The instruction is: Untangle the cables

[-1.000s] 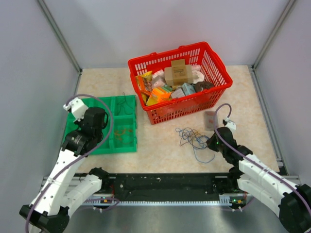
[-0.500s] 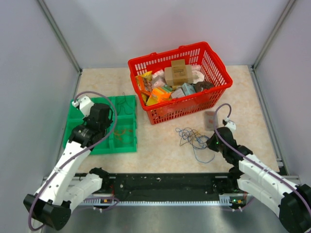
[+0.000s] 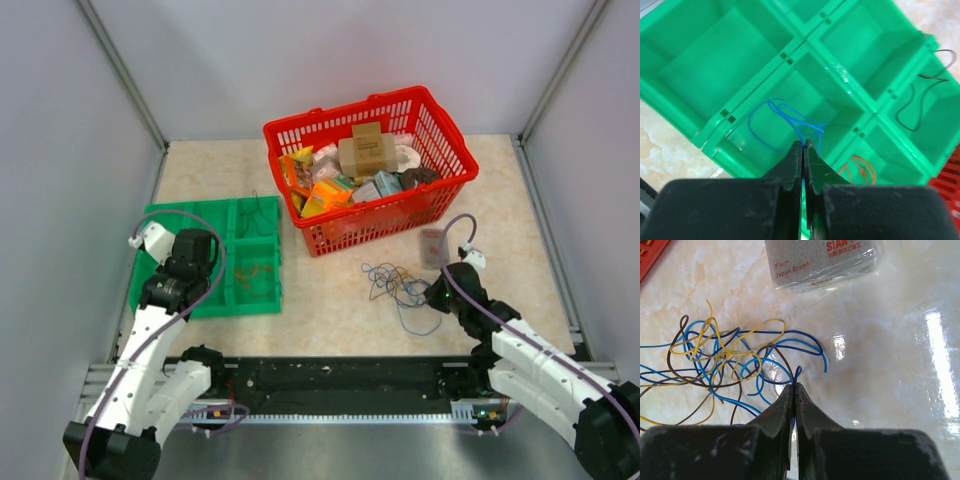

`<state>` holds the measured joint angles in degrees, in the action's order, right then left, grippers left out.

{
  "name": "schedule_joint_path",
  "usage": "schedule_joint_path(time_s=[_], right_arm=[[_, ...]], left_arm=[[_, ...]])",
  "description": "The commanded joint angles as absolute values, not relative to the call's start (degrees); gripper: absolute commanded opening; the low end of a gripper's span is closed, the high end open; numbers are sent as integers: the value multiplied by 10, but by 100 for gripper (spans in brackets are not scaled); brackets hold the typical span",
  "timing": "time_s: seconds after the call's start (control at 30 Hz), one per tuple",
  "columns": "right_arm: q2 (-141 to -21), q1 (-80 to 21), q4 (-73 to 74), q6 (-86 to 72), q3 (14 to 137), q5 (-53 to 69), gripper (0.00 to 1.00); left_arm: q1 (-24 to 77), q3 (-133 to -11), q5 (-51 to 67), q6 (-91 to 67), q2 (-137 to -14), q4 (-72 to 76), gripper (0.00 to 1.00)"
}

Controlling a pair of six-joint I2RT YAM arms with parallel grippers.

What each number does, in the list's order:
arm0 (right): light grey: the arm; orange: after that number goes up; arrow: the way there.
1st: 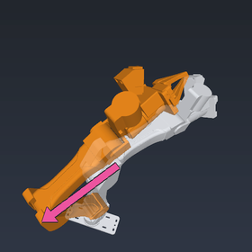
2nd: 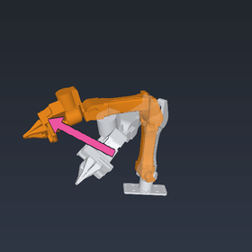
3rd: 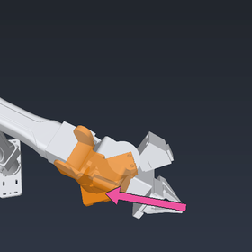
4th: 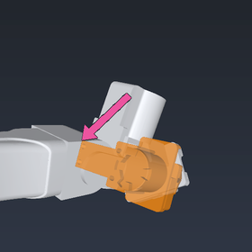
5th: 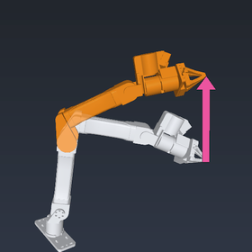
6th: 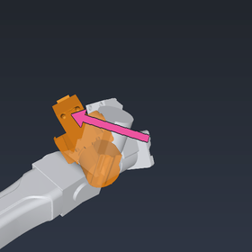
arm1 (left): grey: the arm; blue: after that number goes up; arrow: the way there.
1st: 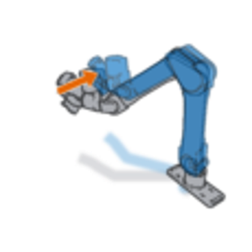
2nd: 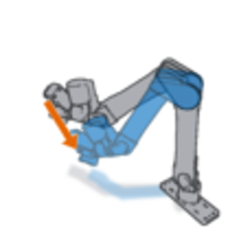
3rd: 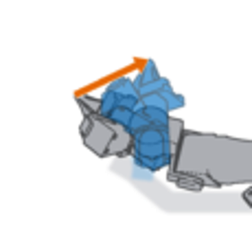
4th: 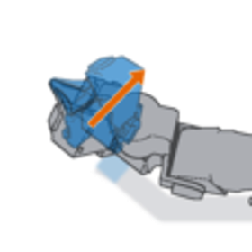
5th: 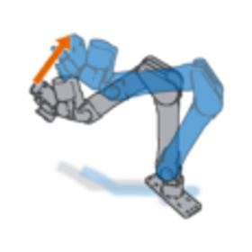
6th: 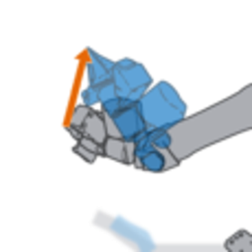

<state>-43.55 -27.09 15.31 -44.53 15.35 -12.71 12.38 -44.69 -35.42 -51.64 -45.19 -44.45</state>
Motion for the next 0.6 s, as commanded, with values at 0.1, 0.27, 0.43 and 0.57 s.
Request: schedule_joint_path(time_s=[0.1,0.27,0.43,0.57], right_arm=[[-431,-267,134,-438,152,-124,0],[-432,-266,133,-434,151,-119,0],[-438,-266,129,-434,152,-118,0],[-454,-266,123,-428,158,-107,1]], left_arm=[[70,-411,-310,-590,-490,-468,14],[64,-429,-265,-551,-490,-447,96],[64,-473,-164,-442,-437,-424,98],[69,-460,92,-375,-415,-304,84]])
